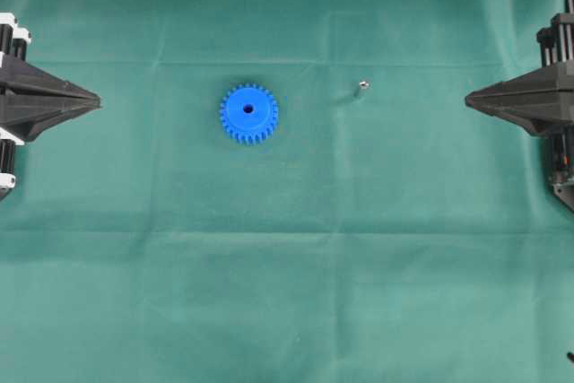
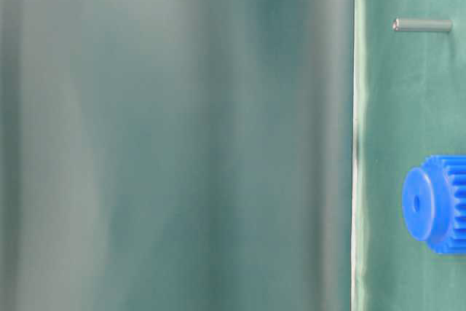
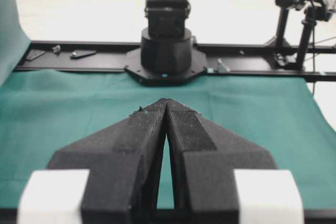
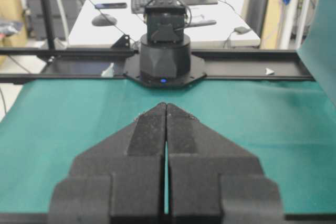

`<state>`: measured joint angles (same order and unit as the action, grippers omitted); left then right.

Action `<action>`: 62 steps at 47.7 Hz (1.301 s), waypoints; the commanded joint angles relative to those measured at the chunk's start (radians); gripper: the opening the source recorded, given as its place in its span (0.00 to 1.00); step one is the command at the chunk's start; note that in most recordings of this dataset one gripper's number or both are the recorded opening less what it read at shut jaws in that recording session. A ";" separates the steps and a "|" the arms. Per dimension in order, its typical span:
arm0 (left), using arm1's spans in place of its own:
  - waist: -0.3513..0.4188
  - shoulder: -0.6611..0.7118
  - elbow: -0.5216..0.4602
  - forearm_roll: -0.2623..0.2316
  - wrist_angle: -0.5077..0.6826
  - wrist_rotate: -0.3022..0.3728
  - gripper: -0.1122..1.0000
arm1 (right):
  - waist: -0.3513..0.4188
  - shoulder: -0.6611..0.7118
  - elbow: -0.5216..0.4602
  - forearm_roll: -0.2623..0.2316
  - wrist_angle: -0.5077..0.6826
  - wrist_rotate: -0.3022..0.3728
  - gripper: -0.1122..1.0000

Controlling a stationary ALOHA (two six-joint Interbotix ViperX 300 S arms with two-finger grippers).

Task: Insert the shaft placed at a random location into the center hole of the medium gear at another random location.
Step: 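Move the right gripper left toward the small silver shaft, then lower the open right gripper around the silver shaft and close it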

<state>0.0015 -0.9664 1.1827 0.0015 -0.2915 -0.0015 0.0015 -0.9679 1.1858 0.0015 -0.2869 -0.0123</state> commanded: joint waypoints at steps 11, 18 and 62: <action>-0.005 0.035 -0.040 0.009 0.003 -0.021 0.10 | -0.011 0.025 -0.058 -0.002 0.040 0.009 0.11; -0.005 0.034 -0.041 0.009 0.003 -0.021 0.10 | -0.031 0.061 -0.052 0.000 0.040 0.011 0.11; -0.005 0.031 -0.038 0.009 0.023 -0.021 0.10 | -0.275 0.836 -0.110 0.008 -0.232 -0.021 0.87</action>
<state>-0.0015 -0.9403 1.1658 0.0092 -0.2638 -0.0215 -0.2654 -0.1657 1.0968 0.0015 -0.4832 -0.0184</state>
